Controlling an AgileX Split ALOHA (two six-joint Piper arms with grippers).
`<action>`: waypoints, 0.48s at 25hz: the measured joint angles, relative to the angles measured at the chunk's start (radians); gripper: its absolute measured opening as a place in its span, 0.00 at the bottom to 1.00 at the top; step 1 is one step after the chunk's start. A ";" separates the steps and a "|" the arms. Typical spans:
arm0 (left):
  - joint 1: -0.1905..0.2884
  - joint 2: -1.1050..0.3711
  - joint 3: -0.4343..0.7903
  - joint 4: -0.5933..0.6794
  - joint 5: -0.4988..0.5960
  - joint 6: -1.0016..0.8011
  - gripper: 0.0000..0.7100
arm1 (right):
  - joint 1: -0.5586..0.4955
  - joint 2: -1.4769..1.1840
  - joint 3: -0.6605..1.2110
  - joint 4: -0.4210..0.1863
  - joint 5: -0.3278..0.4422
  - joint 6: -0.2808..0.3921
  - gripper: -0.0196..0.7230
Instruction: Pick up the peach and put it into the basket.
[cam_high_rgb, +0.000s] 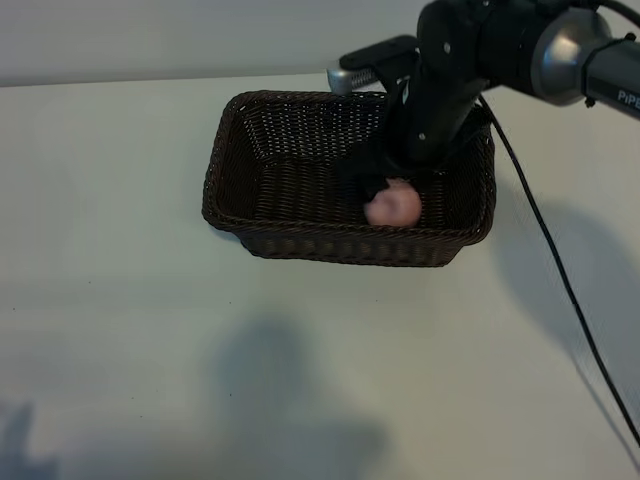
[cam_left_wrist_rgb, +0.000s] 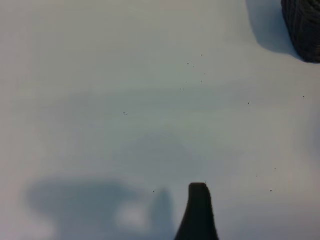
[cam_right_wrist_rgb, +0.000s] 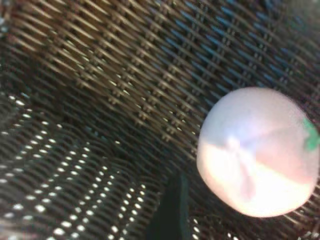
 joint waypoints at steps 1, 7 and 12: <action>0.000 0.000 0.000 0.000 0.000 0.000 0.83 | 0.000 0.000 -0.023 -0.001 0.028 0.000 0.95; 0.000 0.000 0.000 0.000 0.000 0.000 0.83 | -0.022 -0.002 -0.234 -0.036 0.236 0.000 0.88; 0.000 0.000 0.000 0.000 0.000 0.000 0.83 | -0.140 -0.006 -0.333 -0.053 0.280 -0.006 0.86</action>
